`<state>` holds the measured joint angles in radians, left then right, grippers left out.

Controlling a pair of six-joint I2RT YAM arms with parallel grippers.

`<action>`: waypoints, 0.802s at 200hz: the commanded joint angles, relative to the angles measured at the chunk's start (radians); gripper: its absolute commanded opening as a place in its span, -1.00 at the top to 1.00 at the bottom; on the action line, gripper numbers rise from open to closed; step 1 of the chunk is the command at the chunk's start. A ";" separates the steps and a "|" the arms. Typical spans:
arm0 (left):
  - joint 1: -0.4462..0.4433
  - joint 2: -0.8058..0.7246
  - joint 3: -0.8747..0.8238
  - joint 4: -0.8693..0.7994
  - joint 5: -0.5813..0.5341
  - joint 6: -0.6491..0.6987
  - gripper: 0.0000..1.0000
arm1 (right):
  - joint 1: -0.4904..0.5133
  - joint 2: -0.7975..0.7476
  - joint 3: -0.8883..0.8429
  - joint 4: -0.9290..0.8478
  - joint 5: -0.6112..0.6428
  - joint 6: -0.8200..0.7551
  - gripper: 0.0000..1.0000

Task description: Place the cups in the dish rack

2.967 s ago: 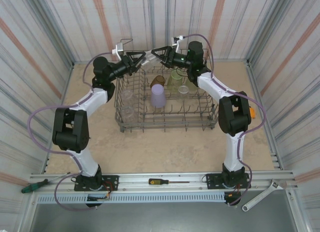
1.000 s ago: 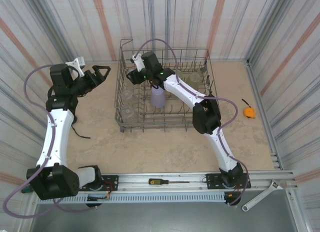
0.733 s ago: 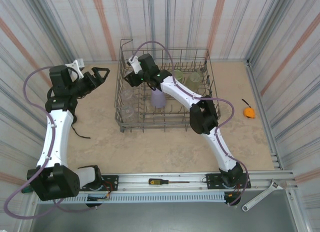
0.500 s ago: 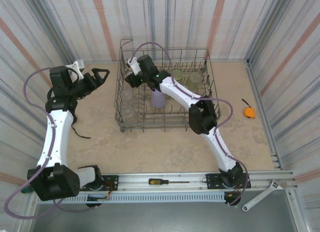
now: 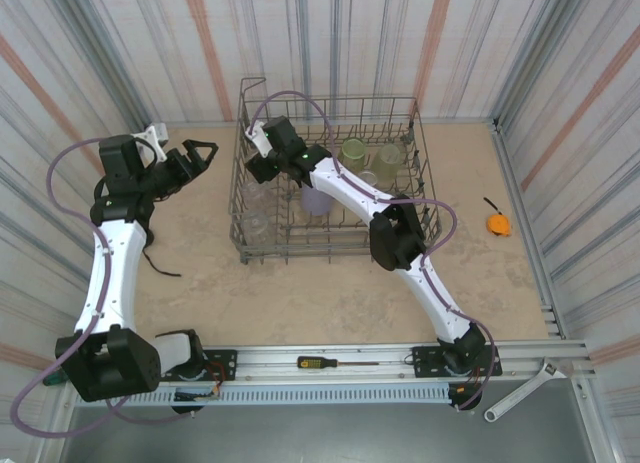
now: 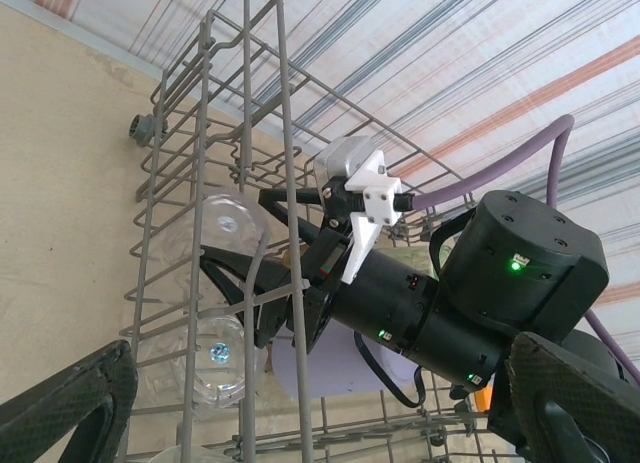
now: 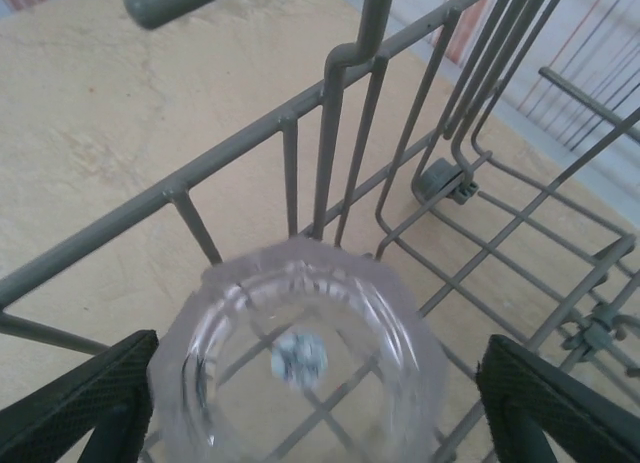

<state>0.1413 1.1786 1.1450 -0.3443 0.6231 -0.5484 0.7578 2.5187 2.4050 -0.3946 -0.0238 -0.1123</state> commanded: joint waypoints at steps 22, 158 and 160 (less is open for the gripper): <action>0.015 -0.039 -0.013 -0.020 -0.010 0.033 -0.97 | -0.008 -0.081 0.034 -0.004 -0.047 0.084 -0.95; 0.020 -0.200 -0.062 -0.170 -0.218 0.138 -0.97 | -0.093 -0.365 -0.178 0.011 0.037 0.146 -0.98; 0.020 -0.203 -0.065 -0.170 -0.223 0.139 -0.97 | -0.095 -0.372 -0.187 0.012 0.039 0.147 -0.98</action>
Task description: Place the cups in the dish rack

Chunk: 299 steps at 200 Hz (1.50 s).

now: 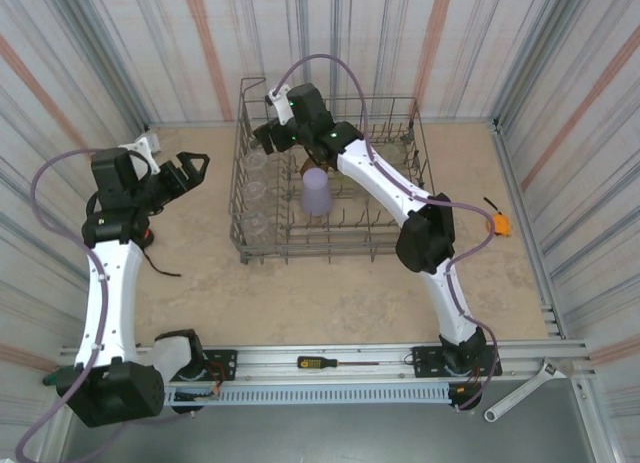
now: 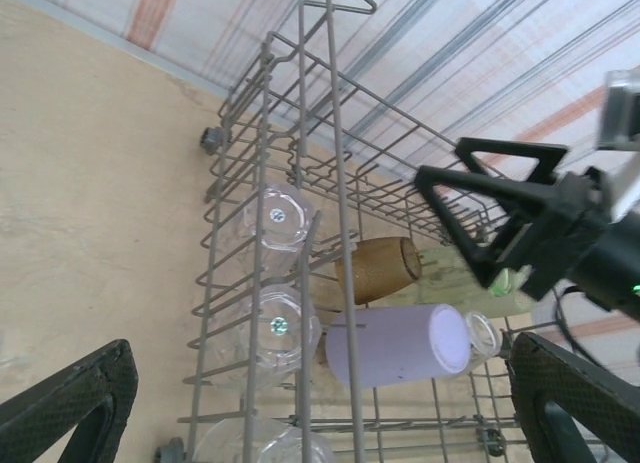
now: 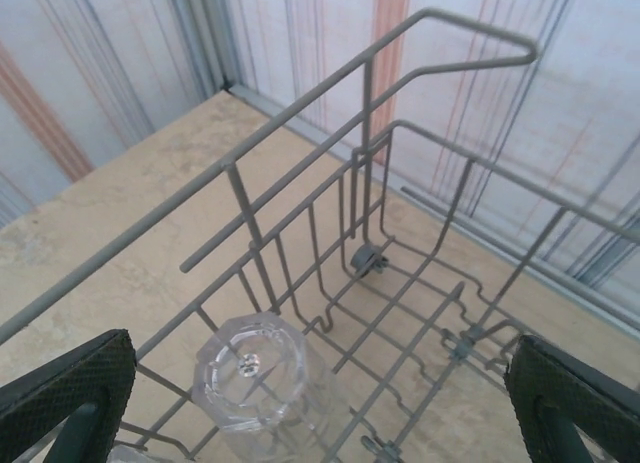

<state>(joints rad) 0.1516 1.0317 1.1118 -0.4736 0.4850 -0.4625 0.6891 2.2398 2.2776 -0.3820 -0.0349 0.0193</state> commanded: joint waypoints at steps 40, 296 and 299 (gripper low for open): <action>0.009 -0.102 -0.073 -0.079 -0.184 0.086 -0.97 | -0.070 -0.262 -0.264 0.029 0.070 0.009 -0.98; -0.180 0.174 -0.647 0.794 -0.979 0.287 -0.97 | -0.783 -1.124 -1.500 0.331 0.145 0.257 -0.98; -0.184 0.182 -0.652 0.812 -0.996 0.291 -0.97 | -0.784 -1.126 -1.509 0.335 0.149 0.257 -0.98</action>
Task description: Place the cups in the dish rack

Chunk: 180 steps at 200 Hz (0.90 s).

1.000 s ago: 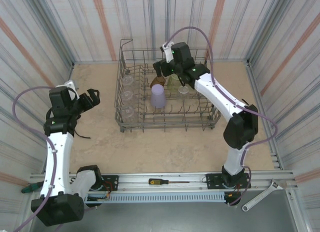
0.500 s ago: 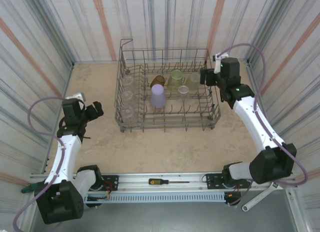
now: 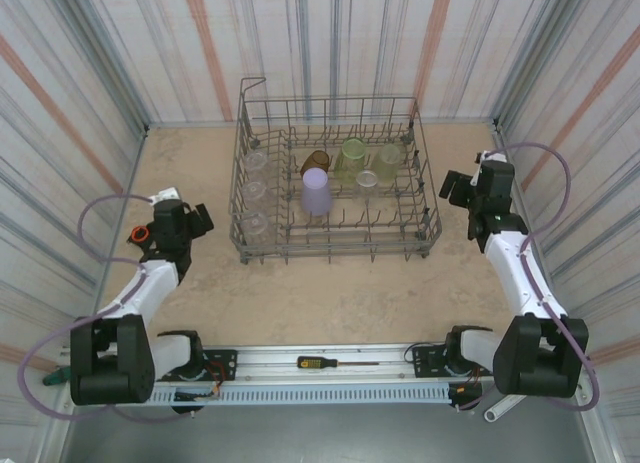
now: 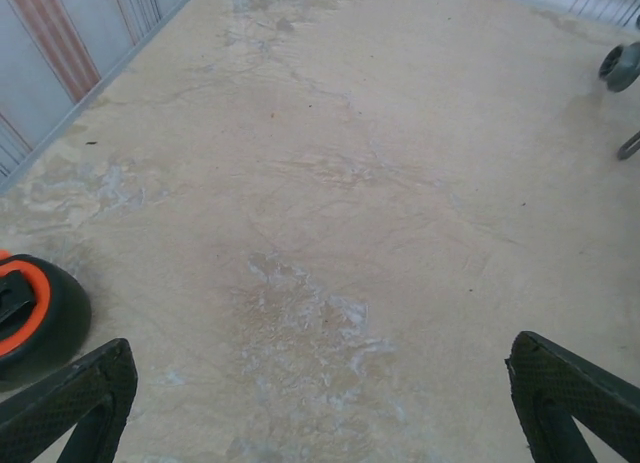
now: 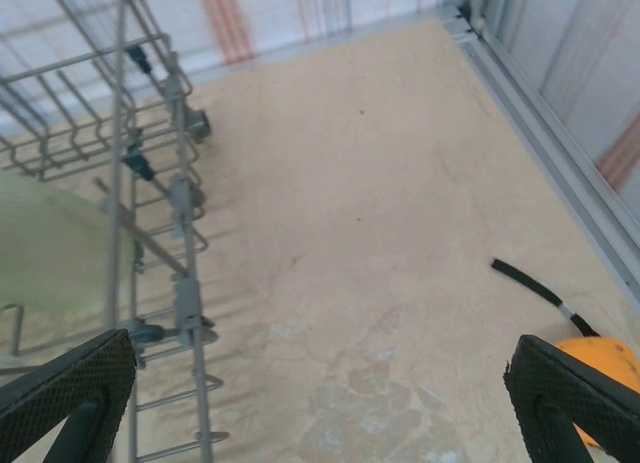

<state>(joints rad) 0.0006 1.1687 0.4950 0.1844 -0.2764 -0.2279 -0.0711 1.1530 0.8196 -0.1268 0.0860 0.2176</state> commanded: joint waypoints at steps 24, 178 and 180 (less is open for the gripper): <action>-0.040 0.103 -0.099 0.332 -0.246 0.093 -0.97 | -0.027 -0.060 -0.122 0.146 0.058 0.048 -0.98; -0.040 0.331 -0.151 0.710 0.135 0.253 -0.97 | -0.029 0.010 -0.491 0.668 0.182 0.067 -0.98; -0.042 0.319 -0.144 0.679 0.137 0.250 -0.97 | -0.029 0.015 -0.495 0.678 0.182 0.066 -0.98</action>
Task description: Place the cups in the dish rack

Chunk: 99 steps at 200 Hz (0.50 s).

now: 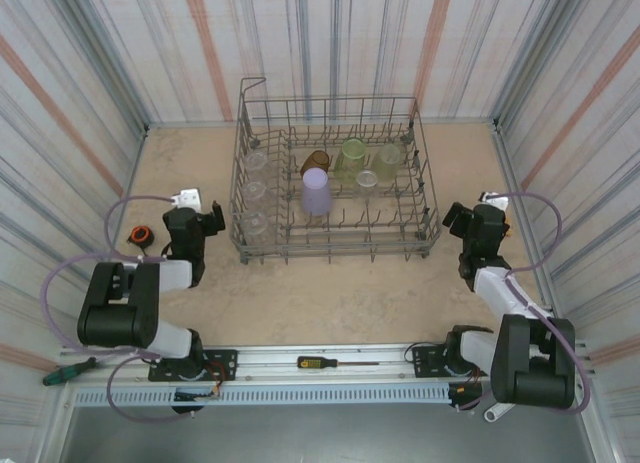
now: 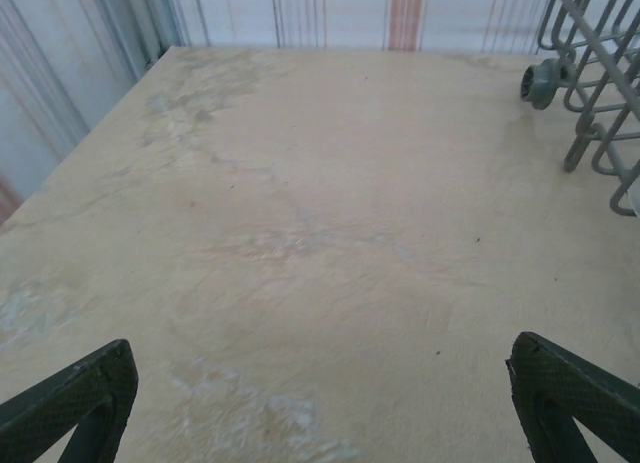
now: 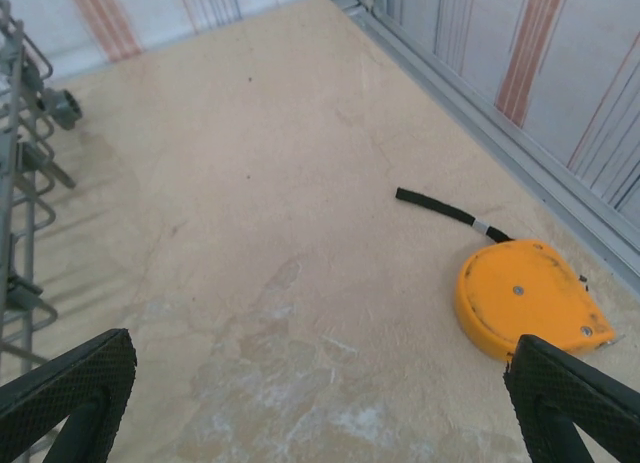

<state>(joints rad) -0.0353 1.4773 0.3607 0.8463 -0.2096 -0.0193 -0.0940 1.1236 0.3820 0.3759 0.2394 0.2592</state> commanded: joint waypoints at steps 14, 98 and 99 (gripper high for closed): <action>-0.005 0.046 0.020 0.029 0.055 0.050 -0.97 | -0.006 0.078 -0.070 0.220 0.044 0.019 -0.98; -0.005 0.028 0.029 -0.021 0.072 0.050 -0.97 | 0.001 0.237 -0.084 0.446 -0.022 -0.019 -0.98; -0.005 0.028 0.028 -0.021 0.073 0.050 -0.97 | 0.002 0.240 -0.084 0.453 -0.020 -0.020 -0.98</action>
<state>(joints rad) -0.0444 1.5135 0.3695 0.8345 -0.1558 0.0086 -0.0940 1.3113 0.3157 0.6910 0.2379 0.2573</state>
